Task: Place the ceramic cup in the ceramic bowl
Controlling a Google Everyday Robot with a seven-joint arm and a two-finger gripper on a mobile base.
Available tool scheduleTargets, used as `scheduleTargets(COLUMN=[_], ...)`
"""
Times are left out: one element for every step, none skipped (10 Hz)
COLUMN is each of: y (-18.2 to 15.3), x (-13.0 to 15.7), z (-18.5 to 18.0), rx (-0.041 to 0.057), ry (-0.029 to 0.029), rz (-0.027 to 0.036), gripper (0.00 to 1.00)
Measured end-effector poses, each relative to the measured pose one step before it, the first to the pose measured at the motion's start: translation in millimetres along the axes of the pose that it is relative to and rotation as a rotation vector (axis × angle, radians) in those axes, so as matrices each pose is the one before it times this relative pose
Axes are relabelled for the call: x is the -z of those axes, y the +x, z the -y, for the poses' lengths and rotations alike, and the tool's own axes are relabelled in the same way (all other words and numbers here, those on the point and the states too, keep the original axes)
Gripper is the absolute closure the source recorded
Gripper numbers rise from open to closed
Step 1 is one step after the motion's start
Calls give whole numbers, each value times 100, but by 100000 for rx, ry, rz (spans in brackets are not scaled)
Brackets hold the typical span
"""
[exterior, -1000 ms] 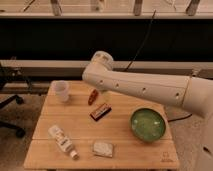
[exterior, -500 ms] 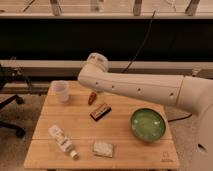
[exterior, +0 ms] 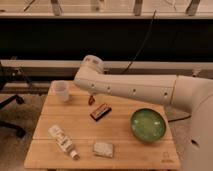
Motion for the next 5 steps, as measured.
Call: scheduleTargets(y=[-718, -876, -30, -676, -572], x=[-154, -154, -25, -361, -314], z=[225, 235, 35, 527, 99], rx=[213, 640, 38, 288, 139], ry=[477, 680, 80, 961, 342], rz=[346, 753, 40, 520, 577], gripper=[20, 20, 20, 20, 20])
